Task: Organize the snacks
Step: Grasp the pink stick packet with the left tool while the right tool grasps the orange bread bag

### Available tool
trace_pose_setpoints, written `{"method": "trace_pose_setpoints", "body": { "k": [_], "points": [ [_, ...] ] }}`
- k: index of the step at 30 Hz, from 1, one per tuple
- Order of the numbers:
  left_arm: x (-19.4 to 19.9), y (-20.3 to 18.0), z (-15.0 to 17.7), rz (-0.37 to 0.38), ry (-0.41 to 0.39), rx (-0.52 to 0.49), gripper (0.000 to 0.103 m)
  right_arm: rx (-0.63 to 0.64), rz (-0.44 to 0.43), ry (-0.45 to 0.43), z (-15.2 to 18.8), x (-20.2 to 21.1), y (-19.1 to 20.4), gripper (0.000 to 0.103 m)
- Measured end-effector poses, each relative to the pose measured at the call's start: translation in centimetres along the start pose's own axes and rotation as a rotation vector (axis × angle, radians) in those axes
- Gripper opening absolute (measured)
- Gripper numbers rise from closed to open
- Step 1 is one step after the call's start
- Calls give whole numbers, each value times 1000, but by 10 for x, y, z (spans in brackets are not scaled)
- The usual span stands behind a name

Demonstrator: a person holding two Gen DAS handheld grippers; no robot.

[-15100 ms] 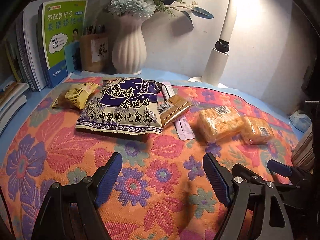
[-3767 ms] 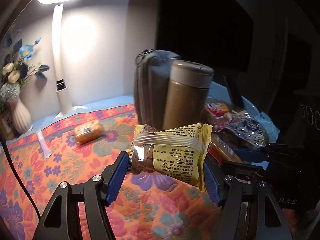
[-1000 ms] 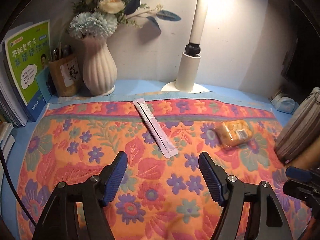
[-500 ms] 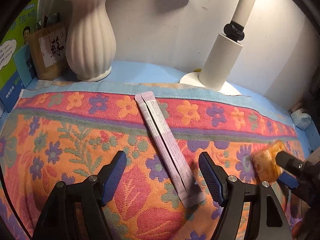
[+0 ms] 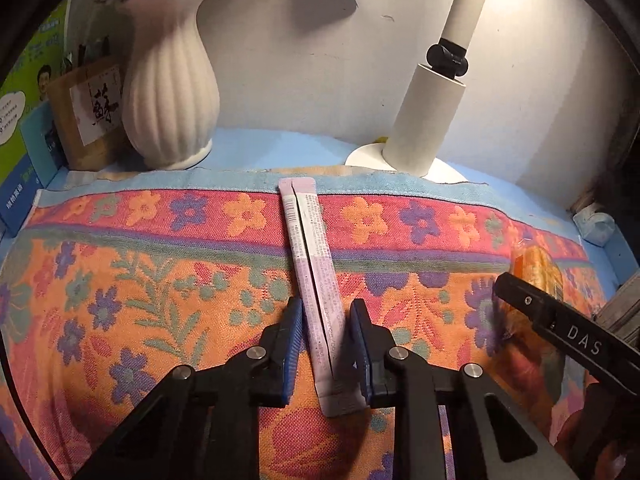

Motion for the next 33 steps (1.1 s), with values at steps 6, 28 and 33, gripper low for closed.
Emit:
{"method": "trace_pose_setpoints", "body": {
  "k": [6,28,33],
  "points": [
    [0,14,0,140,30,82,18,8,-56,13,20,19,-7,48],
    [113,-93,158,184,140,-380,18,281,-276,130,171,158,-81,47],
    [103,-118,157,101,118,-428,42,249,-263,112,172,165,-90,47]
  ]
}}
Point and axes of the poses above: each gripper's, at about its wrist camera, not at the fingertips, and x roughly against the way its jaws point, y to its left, z to its underside, the point moved 1 cm from there along -x, roughly the way its jaws point, and after that the axes turned 2 degrees about -x, right-handed, at the moved point
